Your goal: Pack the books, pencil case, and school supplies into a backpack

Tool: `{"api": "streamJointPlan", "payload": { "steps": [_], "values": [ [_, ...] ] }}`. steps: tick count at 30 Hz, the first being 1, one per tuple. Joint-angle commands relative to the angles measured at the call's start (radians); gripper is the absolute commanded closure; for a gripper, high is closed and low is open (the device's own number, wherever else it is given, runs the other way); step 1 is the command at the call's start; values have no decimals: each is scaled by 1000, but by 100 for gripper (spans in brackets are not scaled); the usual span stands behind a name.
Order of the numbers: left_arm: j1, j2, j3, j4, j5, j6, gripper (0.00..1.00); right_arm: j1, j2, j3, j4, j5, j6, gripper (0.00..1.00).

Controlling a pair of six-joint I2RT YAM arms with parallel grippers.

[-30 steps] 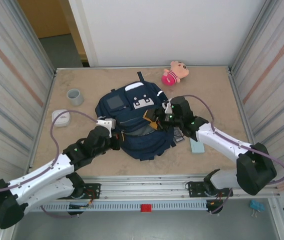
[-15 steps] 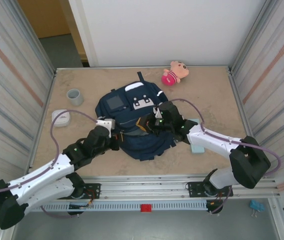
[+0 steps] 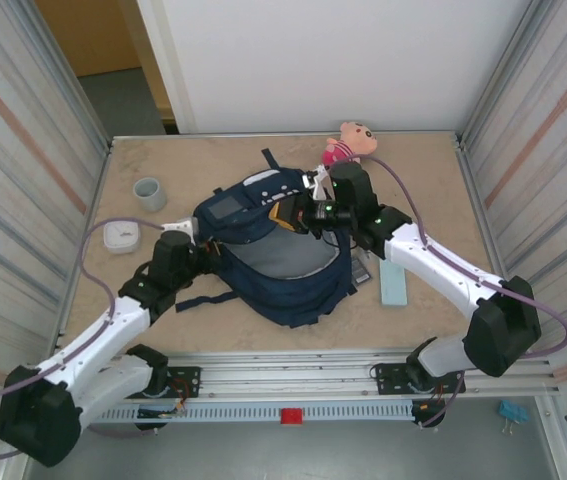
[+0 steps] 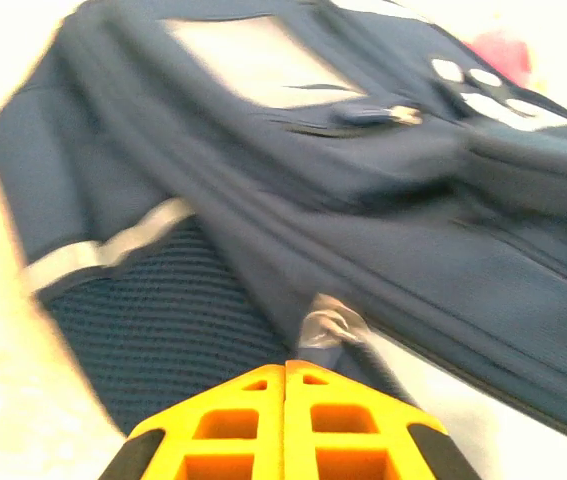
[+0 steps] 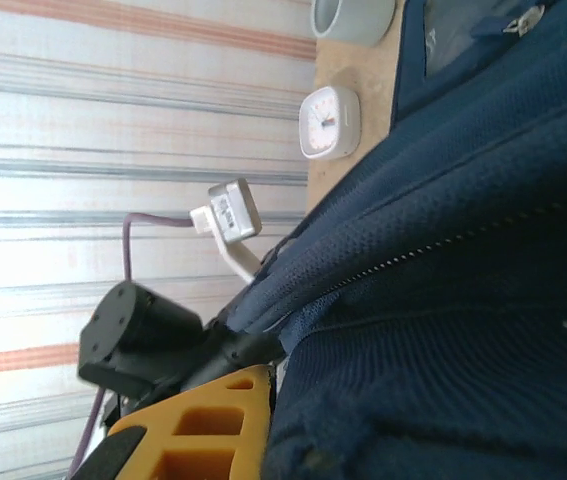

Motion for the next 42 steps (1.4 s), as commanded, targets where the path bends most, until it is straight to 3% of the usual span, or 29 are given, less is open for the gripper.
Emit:
{"api": "streamJointPlan", "payload": {
  "steps": [1, 3, 5, 9, 16, 24, 26, 32, 36, 42],
  "values": [
    [29, 11, 61, -5, -6, 53, 99, 7, -37, 51, 58, 2, -11, 100],
    [31, -22, 99, -47, 1, 51, 75, 19, -29, 57, 70, 49, -2, 100],
    [31, -71, 135, -106, 2, 31, 58, 33, -17, 79, 69, 94, 1, 100],
    [30, -176, 204, -249, -44, -14, 42, 60, 2, 137, 62, 195, 2, 100],
    [31, -259, 318, -460, -180, -11, 38, 110, 32, 226, 87, 363, 22, 100],
    [31, -237, 361, -520, -152, -16, 36, 166, 126, 322, 133, 424, 25, 99],
    [31, -236, 360, -535, -152, -28, 35, 172, 153, 314, 132, 407, 62, 95],
    [31, -260, 364, -579, -144, -51, 35, 190, 149, 223, 14, 318, 56, 59],
    [31, -270, 347, -569, -84, -80, 35, 193, 77, 106, -114, 274, -1, 53],
    [26, -215, 288, -482, 60, -152, 36, 188, -57, -38, -272, 274, -47, 51]
  ]
}}
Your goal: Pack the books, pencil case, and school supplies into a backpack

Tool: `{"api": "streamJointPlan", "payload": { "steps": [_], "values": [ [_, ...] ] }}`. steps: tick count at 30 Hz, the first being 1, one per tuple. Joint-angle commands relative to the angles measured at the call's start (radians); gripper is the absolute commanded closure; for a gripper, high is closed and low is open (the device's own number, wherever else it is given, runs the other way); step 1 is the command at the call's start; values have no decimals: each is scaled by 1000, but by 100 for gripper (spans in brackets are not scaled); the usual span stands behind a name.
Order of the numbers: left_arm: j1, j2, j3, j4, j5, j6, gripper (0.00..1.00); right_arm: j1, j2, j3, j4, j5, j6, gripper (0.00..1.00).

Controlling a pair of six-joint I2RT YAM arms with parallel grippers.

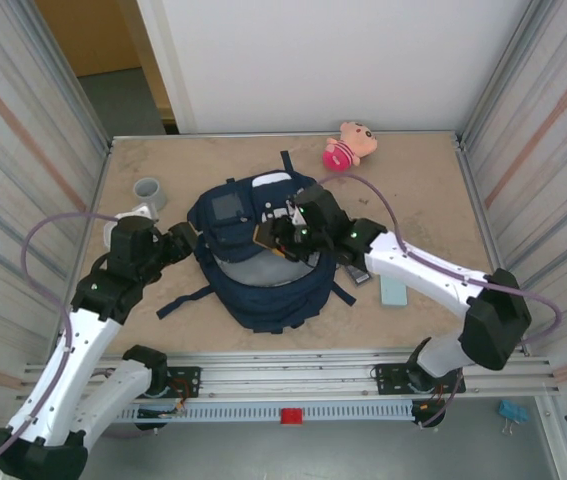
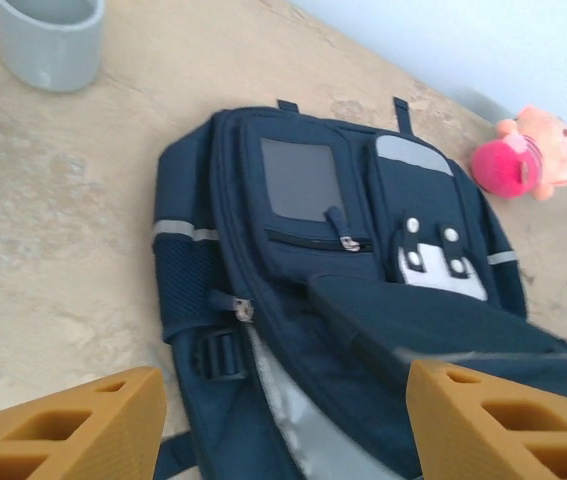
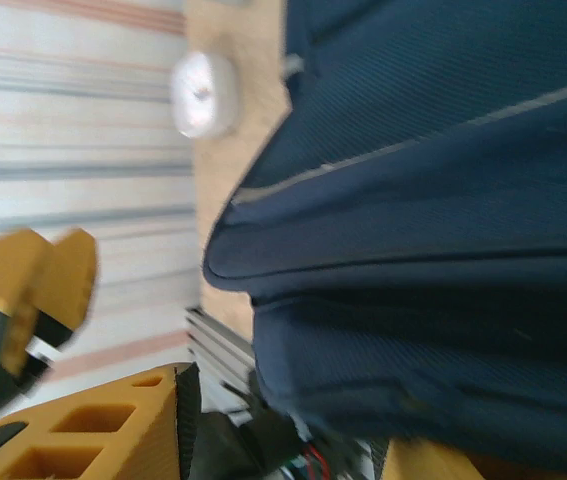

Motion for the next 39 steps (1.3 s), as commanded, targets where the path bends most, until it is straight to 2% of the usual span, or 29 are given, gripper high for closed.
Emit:
{"api": "streamJointPlan", "payload": {
  "steps": [1, 6, 9, 11, 14, 17, 20, 25, 29, 31, 34, 36, 39],
  "values": [
    [-7, 43, -35, 63, 110, -59, 37, -7, -95, -32, -116, -16, -61, 51],
    [-128, 130, -50, 194, 98, -56, 37, -39, -170, -85, -226, -70, -127, 50],
    [-194, 219, -48, 272, 88, -55, 37, -109, -185, -56, -343, -126, -259, 47],
    [-209, 286, -48, 307, 110, -62, 36, -165, -168, -24, -431, -129, -349, 46],
    [-223, 385, -57, 352, 127, -68, 36, -246, -118, -10, -443, -131, -432, 45],
    [-223, 454, -85, 372, 127, -68, 36, -292, -51, -33, -333, -113, -442, 45],
    [-218, 487, -122, 378, 93, -64, 37, -288, 24, -72, -198, -111, -426, 46],
    [-160, 500, -191, 399, 81, -62, 38, -228, 123, -137, -64, -90, -369, 49],
    [-89, 493, -220, 384, 67, -36, 37, -133, 163, -153, 18, -104, -303, 48],
    [-58, 473, -219, 377, 69, -16, 37, -99, 170, -127, -6, -101, -305, 48],
    [-49, 417, -180, 338, 47, 32, 35, -108, 120, -102, -62, -88, -328, 47],
    [-49, 374, -139, 295, 38, 54, 34, -138, 72, -67, -142, -84, -374, 45],
    [-54, 303, -76, 234, 44, 80, 30, -232, 8, 13, -357, -60, -499, 38]
  ]
}}
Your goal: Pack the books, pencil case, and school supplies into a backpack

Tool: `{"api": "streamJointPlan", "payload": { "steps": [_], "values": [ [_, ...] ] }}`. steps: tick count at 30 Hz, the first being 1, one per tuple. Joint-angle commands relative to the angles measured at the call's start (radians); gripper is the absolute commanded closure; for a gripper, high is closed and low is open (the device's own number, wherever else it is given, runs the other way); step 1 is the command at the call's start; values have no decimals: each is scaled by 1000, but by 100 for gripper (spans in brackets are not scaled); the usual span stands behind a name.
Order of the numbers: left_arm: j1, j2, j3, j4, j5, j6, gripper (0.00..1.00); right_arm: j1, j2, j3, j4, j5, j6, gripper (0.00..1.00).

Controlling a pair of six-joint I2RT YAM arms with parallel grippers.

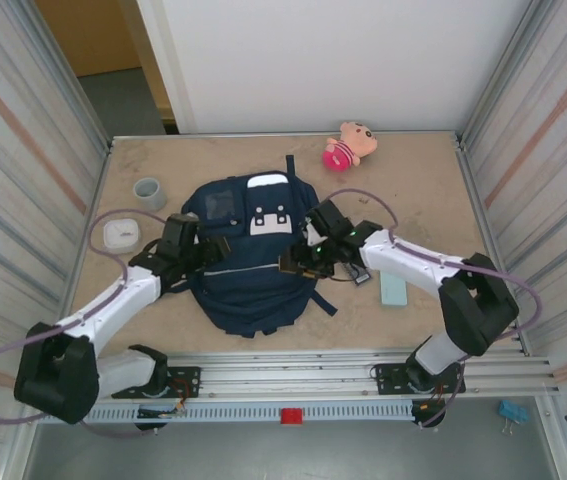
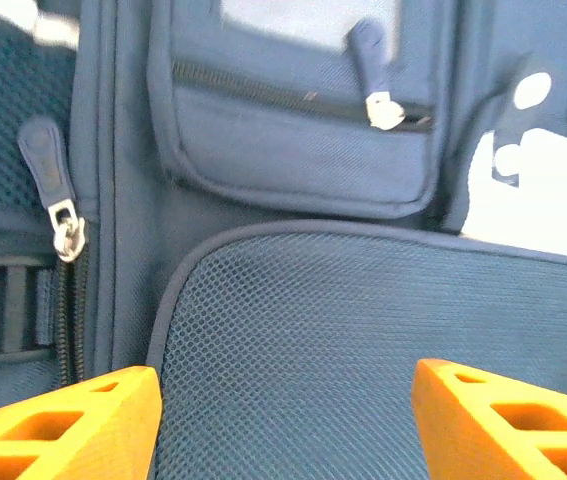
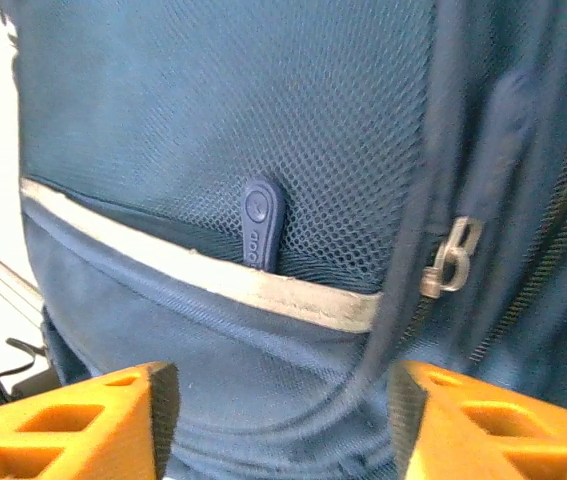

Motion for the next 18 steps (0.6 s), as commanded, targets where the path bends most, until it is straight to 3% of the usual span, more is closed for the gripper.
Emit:
{"api": "streamJointPlan", "payload": {
  "steps": [1, 6, 11, 18],
  "values": [
    [-11, -96, 95, -88, -22, 60, 28, -124, -112, 119, -258, 47, -169, 35],
    [-71, -202, 128, -98, -62, 94, 25, -388, -178, 171, -538, 246, -422, 22],
    [-96, -222, 130, -120, -82, 113, 25, -621, -156, 104, -576, 278, -527, 14],
    [-100, -192, 112, -112, -50, 90, 25, -665, -75, -20, -463, 259, -534, 12]
  ]
}}
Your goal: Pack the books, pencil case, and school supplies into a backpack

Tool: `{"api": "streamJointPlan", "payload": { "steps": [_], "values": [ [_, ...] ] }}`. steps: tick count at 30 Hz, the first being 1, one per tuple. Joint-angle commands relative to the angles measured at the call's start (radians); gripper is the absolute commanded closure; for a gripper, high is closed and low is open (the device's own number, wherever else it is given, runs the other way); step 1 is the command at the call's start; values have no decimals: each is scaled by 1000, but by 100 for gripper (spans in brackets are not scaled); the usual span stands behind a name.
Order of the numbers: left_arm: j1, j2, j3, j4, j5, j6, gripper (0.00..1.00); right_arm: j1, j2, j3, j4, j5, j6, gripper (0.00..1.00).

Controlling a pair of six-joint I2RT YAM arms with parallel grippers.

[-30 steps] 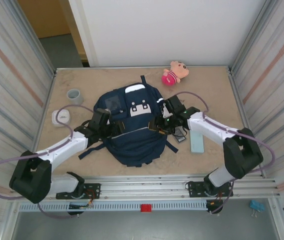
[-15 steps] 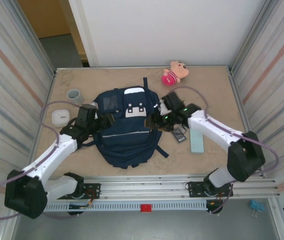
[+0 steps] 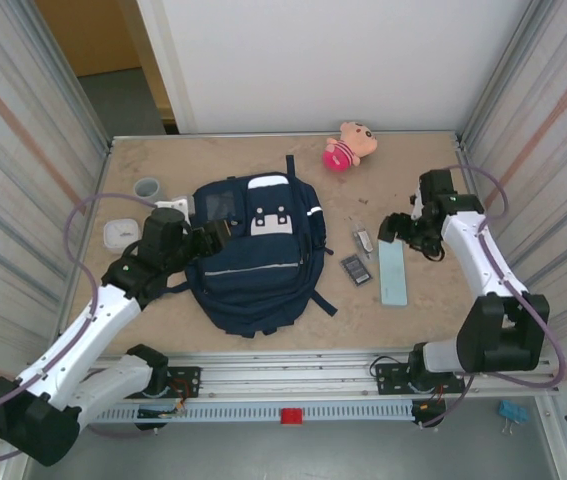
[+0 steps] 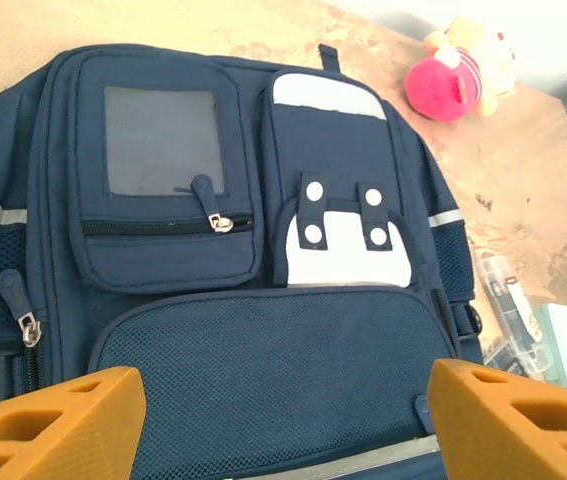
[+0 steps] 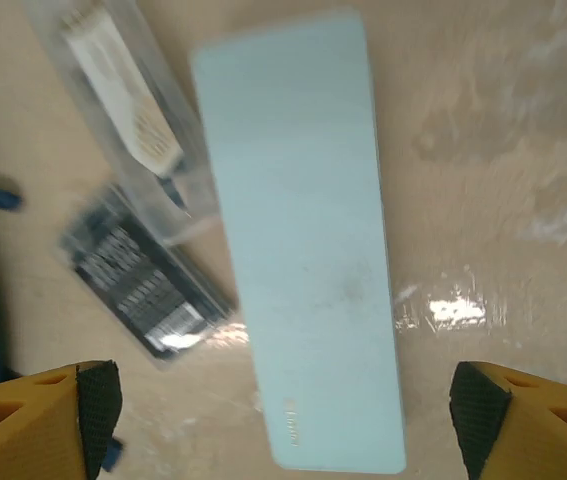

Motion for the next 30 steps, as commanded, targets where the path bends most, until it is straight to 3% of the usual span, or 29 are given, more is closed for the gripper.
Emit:
{"api": "streamJointPlan", "payload": {
  "steps": [1, 6, 11, 16, 24, 30],
  "values": [
    [-10, 12, -3, -4, 4, 4, 25, 2, 51, -14, 21, -17, -53, 12],
    [-18, 21, 0, 2, 1, 3, 25, 8, 145, 4, 28, 7, -37, 12],
    [-20, 26, 3, 7, 0, -1, 26, 13, 218, 10, 47, -57, -57, 9],
    [-21, 27, 7, -3, -19, -15, 26, 23, 277, 30, 35, 2, -59, 10],
    [-21, 19, 9, -10, -29, -20, 26, -29, 228, 34, 55, 75, 56, 12],
    [-21, 22, 14, -12, -27, -18, 26, -22, 216, 12, 49, -23, 24, 10]
  ]
}}
